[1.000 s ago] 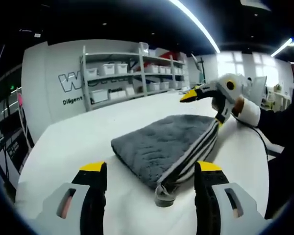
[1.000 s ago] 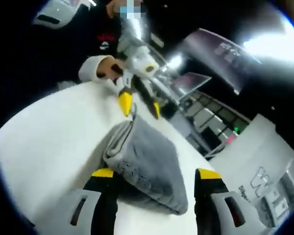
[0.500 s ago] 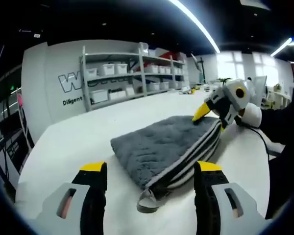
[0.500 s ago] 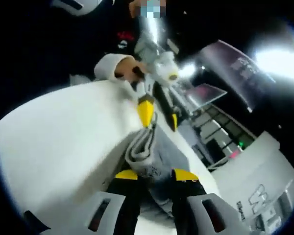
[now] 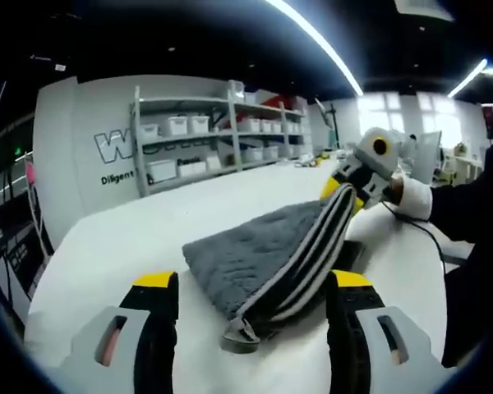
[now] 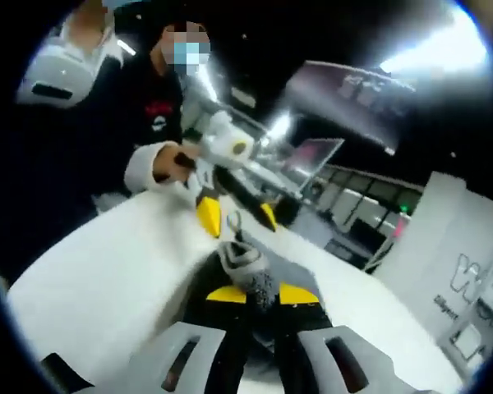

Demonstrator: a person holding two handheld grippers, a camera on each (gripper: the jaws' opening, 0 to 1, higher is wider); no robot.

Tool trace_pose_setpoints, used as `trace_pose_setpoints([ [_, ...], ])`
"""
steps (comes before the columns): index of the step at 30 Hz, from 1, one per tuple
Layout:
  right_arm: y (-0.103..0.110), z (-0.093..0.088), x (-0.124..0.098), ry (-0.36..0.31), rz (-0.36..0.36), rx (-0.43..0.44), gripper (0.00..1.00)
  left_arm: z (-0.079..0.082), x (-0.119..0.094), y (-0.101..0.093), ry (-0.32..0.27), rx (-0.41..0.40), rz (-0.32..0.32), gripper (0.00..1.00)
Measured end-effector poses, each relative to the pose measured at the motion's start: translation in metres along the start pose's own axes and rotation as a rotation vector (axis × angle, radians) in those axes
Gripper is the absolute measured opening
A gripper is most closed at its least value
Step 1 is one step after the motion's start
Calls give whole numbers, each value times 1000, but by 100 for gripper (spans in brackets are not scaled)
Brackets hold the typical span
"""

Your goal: Open the folded towel by lifting each exposed corner and separating the folded layers until the towel lies flat within the target outline without major curled edges

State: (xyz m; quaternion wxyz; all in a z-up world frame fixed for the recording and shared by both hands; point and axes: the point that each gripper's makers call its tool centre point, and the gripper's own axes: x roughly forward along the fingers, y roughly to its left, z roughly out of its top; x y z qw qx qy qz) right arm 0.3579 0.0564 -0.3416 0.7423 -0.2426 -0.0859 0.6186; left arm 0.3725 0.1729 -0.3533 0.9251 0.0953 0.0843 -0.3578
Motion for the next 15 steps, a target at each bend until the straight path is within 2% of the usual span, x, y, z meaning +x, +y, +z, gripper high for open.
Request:
trace_pose_setpoints([
  [4,-5,2,2,-17,-3,152,2,1,1,-2,-9,11,-11,73],
  [6,-8,4,2,-36,7,263,2,2,2,-2,-12,13,-10,74],
  [8,-14,5,2,-49,14,465,1,3,3,-3,-20,12,-12,78],
  [10,-15,8,1,-65,31,586,1,4,6,-3,-23,3,-10,81],
  [15,-20,13,-1,-111,57,734,0,8,8,-2,-50,-18,-11,82],
])
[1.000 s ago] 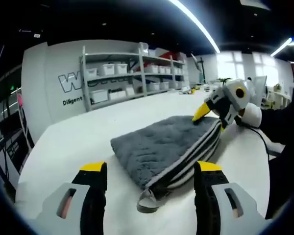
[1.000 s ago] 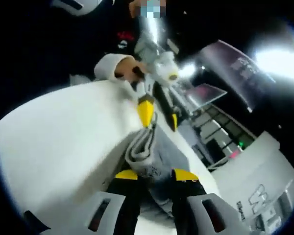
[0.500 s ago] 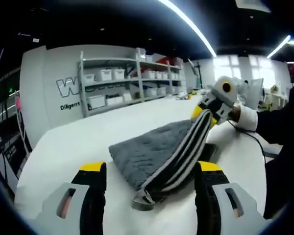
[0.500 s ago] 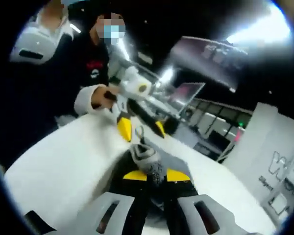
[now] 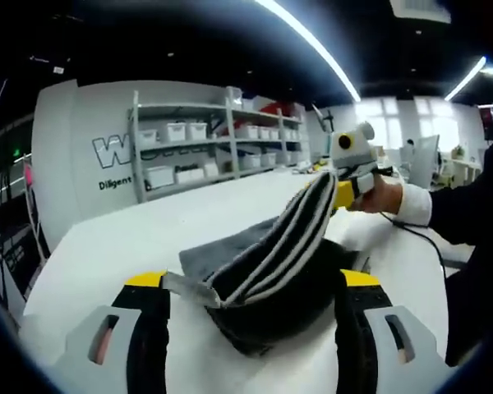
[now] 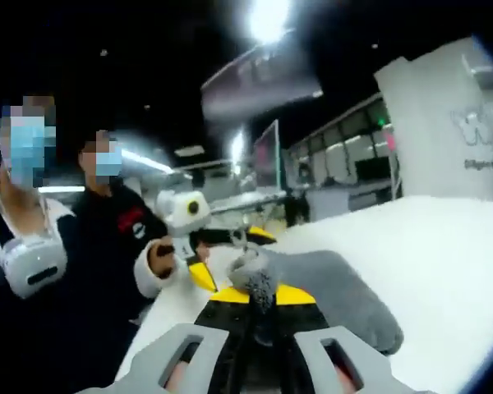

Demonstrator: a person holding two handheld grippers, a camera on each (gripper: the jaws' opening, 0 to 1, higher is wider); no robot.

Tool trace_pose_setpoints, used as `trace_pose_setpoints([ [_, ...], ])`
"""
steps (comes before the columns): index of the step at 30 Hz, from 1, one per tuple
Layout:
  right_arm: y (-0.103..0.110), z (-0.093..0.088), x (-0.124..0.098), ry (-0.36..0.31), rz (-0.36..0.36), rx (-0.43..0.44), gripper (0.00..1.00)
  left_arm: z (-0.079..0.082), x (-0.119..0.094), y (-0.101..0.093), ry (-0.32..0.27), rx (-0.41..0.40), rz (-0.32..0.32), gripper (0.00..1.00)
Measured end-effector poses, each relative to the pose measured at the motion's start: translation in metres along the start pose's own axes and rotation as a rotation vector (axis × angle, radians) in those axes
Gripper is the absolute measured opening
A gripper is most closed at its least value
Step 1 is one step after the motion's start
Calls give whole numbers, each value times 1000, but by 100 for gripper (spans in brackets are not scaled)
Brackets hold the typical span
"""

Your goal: Open the folded towel by lifting each exposed corner and separating the folded layers until the towel lies flat within the target outline without major curled edges

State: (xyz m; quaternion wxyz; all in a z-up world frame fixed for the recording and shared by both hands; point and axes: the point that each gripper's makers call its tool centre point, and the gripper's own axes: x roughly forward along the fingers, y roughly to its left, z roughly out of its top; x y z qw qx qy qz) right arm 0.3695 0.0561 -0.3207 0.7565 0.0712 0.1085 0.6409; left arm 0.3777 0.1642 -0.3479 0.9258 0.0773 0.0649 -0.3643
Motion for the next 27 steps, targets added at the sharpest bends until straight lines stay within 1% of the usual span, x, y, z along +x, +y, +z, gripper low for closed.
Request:
trace_pose_setpoints([
  [1,0,1,-1,-3,12,29,0,2,1,0,-12,-6,-1,81],
  [3,0,5,-2,-33,26,86,0,7,2,-1,-36,-8,-6,81],
  [4,1,6,-3,-38,32,99,0,8,3,-1,-45,-5,-8,80],
  [8,5,10,-6,-72,49,133,1,16,8,5,-68,16,3,77],
  [11,6,9,-5,-77,54,148,1,19,11,10,-75,21,7,76],
  [13,8,8,-4,-76,59,159,1,20,14,11,-76,27,5,73],
  [15,11,7,-3,-77,63,161,1,20,17,10,-66,41,-12,73],
  [17,13,6,-2,-75,67,165,1,22,19,8,-74,81,-33,73],
  [18,14,5,-2,-72,71,171,1,28,22,8,-106,131,-40,72],
  [19,15,4,-1,-68,74,186,1,30,23,7,-119,170,-47,71],
  [20,16,3,-1,-65,80,201,1,31,24,7,-124,189,-50,68],
  [21,18,2,-1,-64,100,239,1,34,26,6,-137,215,-62,67],
  [23,18,4,-2,-78,114,277,1,36,28,4,-142,209,-82,66],
  [25,17,5,-3,-89,120,303,1,37,31,-1,-135,178,-137,62],
  [27,17,6,-4,-99,129,326,1,38,35,0,-147,168,-159,61],
])
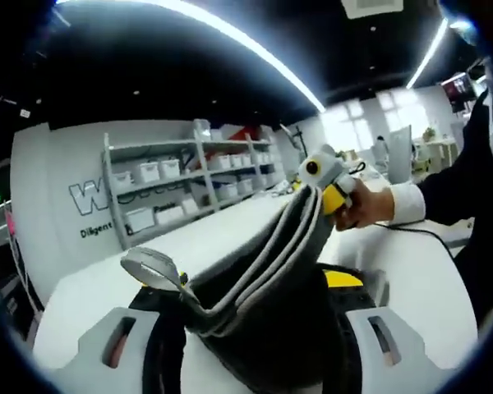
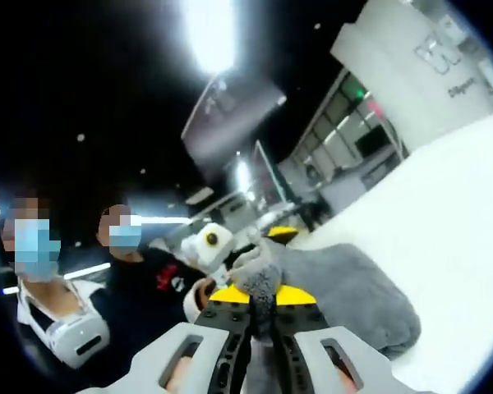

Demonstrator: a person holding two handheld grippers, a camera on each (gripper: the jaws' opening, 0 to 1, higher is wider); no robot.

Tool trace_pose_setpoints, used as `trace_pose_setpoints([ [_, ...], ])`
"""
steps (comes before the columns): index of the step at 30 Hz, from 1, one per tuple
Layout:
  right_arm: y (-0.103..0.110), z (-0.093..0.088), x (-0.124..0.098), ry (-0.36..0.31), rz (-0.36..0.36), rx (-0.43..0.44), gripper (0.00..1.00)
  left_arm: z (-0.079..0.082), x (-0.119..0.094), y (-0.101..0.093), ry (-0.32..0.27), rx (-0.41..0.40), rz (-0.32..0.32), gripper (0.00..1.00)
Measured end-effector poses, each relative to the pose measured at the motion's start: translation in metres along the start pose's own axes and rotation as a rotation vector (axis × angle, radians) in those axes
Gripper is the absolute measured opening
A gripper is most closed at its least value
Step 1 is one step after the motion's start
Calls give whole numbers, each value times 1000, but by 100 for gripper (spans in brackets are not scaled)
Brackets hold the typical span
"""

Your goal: Open the folded towel by lifting each exposed corner and separating the folded layers until the towel lies flat within the target outline without major curled edges

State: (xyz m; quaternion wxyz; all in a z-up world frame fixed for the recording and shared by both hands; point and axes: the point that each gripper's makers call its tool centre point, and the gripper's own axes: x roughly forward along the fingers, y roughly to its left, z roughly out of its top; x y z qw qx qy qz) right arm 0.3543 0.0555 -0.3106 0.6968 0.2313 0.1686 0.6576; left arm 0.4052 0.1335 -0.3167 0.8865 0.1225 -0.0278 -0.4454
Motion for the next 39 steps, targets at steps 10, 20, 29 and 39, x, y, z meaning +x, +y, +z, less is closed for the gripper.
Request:
trace_pose_setpoints([
  [10,-16,22,-10,-78,21,112,1,5,13,10,-84,-48,-84,35],
  [20,-30,33,-14,-107,12,140,1,7,20,0,-102,-81,-148,25],
  [29,-39,48,-14,-131,-44,63,1,7,29,5,-137,-318,-284,15],
  [39,-63,74,-18,-221,-136,-19,1,12,59,47,-178,-418,-242,14],
])
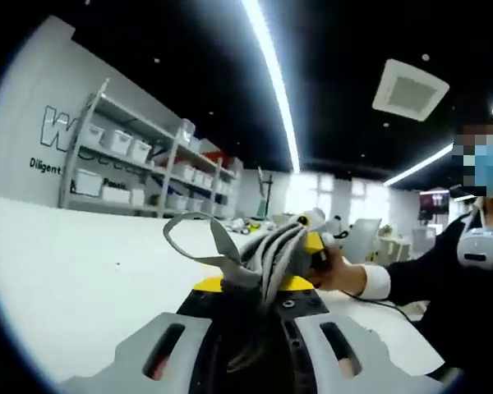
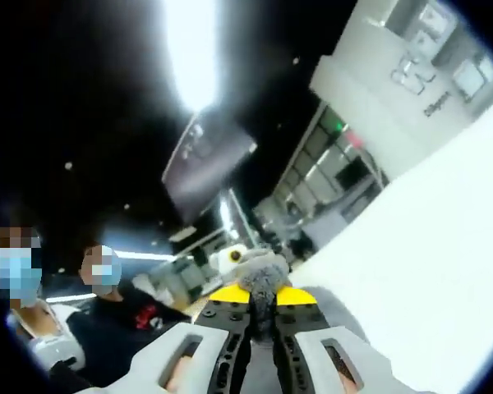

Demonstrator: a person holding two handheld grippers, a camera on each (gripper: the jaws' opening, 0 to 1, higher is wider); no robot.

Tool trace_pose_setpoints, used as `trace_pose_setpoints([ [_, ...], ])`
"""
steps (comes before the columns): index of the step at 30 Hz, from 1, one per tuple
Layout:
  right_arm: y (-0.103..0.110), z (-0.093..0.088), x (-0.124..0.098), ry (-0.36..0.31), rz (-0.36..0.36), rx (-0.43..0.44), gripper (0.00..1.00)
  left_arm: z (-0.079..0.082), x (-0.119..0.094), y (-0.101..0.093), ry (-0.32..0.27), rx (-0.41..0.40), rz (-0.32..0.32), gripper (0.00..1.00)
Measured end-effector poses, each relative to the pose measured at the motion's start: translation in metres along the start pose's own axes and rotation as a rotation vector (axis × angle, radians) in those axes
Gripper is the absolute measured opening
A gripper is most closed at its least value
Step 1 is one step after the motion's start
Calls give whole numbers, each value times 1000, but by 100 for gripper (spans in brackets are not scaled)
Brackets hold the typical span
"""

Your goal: Open the folded towel by lifting each exposed corner and separating the folded layers until the towel lies flat within the target outline without major curled edges

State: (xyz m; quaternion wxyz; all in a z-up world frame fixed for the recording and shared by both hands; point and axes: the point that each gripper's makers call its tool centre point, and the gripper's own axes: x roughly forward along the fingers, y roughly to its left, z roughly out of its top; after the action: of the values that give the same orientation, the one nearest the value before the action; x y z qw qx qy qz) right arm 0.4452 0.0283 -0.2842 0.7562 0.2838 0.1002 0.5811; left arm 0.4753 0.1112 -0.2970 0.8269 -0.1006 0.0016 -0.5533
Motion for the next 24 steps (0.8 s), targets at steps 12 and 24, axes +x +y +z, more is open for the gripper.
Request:
trace_pose_setpoints([
  [12,-46,19,3,-50,-165,-197,2,2,4,27,-38,66,80,14],
  [24,-74,25,18,-76,-301,-446,2,14,2,60,0,213,238,12],
])
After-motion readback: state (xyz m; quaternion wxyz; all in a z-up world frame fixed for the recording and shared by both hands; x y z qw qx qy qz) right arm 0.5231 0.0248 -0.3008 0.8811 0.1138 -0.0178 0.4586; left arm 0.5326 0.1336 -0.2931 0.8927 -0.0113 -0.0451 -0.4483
